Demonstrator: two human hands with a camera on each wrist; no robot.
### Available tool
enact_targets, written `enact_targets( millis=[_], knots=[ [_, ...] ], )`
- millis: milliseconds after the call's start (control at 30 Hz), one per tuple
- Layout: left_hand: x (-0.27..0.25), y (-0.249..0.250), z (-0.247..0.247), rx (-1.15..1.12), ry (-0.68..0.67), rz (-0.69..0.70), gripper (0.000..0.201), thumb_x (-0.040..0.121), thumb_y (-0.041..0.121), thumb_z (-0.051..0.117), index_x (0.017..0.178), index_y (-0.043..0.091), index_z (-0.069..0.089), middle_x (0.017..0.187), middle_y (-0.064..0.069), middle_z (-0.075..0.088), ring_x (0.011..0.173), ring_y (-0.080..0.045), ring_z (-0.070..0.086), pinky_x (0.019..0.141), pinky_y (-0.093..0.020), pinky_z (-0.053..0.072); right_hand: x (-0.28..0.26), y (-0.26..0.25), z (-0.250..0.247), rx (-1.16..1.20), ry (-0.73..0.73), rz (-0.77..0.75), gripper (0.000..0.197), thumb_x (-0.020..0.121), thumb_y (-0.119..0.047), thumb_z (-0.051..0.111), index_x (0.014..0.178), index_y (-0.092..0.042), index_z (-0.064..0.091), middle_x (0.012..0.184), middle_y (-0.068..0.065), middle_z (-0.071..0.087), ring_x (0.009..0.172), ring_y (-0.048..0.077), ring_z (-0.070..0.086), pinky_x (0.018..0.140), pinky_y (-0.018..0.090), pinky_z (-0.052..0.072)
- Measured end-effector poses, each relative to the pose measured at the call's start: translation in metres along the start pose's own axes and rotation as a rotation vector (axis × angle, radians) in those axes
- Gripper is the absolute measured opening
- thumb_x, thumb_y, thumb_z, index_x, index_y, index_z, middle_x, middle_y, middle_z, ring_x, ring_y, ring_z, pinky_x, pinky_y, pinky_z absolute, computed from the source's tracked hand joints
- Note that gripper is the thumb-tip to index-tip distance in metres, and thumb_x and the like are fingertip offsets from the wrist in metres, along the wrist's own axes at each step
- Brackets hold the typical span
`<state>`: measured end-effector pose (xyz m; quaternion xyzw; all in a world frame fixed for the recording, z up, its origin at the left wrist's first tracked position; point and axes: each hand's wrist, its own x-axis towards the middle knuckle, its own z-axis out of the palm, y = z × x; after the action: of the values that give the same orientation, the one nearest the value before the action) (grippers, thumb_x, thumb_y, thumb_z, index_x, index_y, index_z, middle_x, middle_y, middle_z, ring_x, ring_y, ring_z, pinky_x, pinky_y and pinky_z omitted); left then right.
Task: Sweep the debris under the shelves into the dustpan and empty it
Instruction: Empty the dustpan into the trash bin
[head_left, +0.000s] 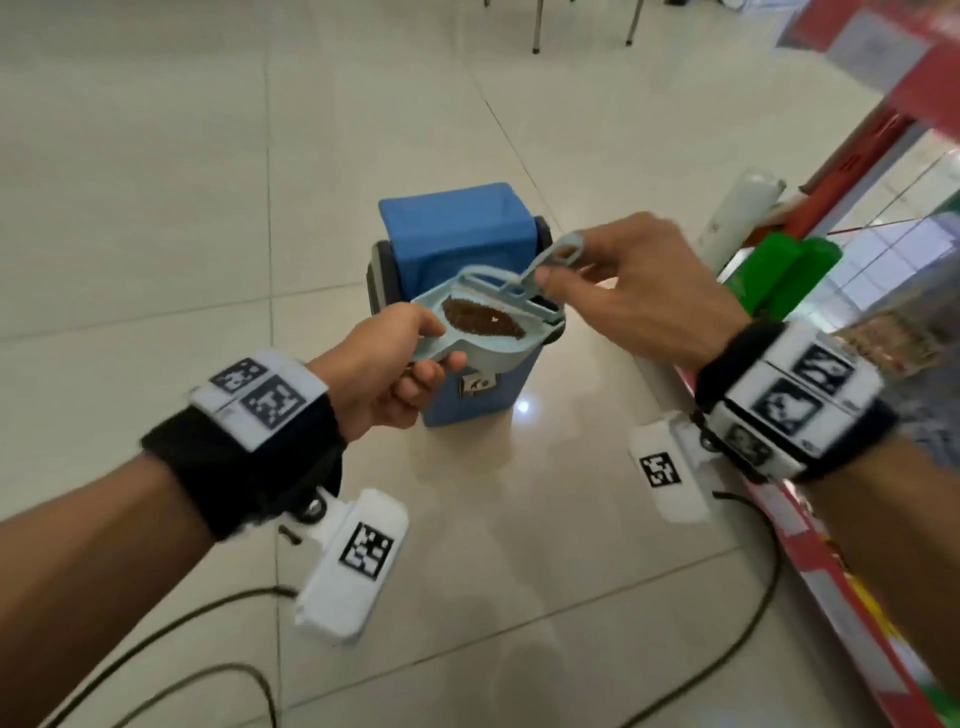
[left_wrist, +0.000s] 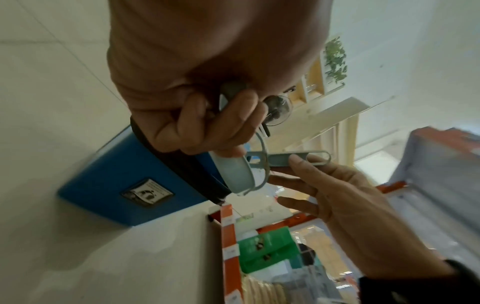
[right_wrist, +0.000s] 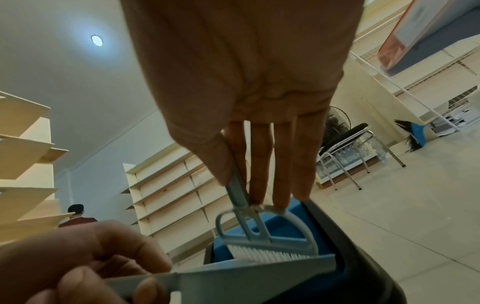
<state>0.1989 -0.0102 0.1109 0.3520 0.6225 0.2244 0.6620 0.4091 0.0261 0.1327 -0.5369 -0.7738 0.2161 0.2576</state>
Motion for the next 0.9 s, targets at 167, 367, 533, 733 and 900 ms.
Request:
enact_targets(
  millis=[167,367,533,733,900],
  knots=[
    [0.006,0.032,-0.003,0.052,0.059,-0.173,0.039,0.096,0.029,0.032,0.068,0.014,0.055,0.044,0.008,0.033,0.030,-0.004,0.024,0.031,-0.012,0.018,0.024,0.000,-0.012,-0.112,-0.206,0.089,0.023,0.089,-0.037,0.062,0.092,-0.021,0.078,0.082,0.004,0.074,0.082,0.021,0.069,0.077,0.036,0.056],
    [0.011,0.045,-0.002,0.358,0.211,-0.207,0.028,0.090,0.034,0.050,0.071,0.014,0.058,0.039,0.007,0.034,0.030,-0.006,0.024,0.034,-0.012,0.019,0.021,-0.008,-0.010,-0.115,-0.227,0.147,0.031,0.092,-0.040,0.058,0.070,-0.020,0.067,0.075,0.004,0.064,0.078,0.027,0.064,0.074,0.041,0.056],
    [0.027,0.050,-0.011,0.565,0.310,-0.087,0.025,0.085,0.030,0.062,0.072,0.010,0.053,0.044,0.000,0.044,0.035,-0.012,0.033,0.038,-0.014,0.026,0.030,-0.008,-0.009,-0.145,-0.248,0.113,0.033,0.094,-0.041,0.056,0.070,-0.021,0.064,0.077,0.006,0.064,0.076,0.027,0.063,0.076,0.044,0.057],
    [0.042,0.067,-0.026,1.092,0.466,0.284,0.042,0.082,0.045,0.065,0.055,0.015,0.053,0.047,0.001,0.054,0.049,-0.019,0.054,0.049,-0.026,0.042,0.050,0.000,-0.004,-0.127,-0.174,0.128,0.027,0.086,-0.045,0.061,0.084,-0.022,0.075,0.074,0.003,0.069,0.076,0.025,0.065,0.072,0.038,0.055],
    [0.055,0.095,-0.031,0.957,0.534,0.321,0.041,0.067,0.049,0.071,0.057,0.010,0.066,0.048,0.000,0.058,0.050,-0.023,0.055,0.049,-0.025,0.041,0.060,0.002,-0.004,-0.065,-0.073,0.103,0.021,0.088,-0.043,0.061,0.088,-0.027,0.075,0.078,-0.006,0.073,0.079,0.019,0.069,0.076,0.040,0.057]
  ],
)
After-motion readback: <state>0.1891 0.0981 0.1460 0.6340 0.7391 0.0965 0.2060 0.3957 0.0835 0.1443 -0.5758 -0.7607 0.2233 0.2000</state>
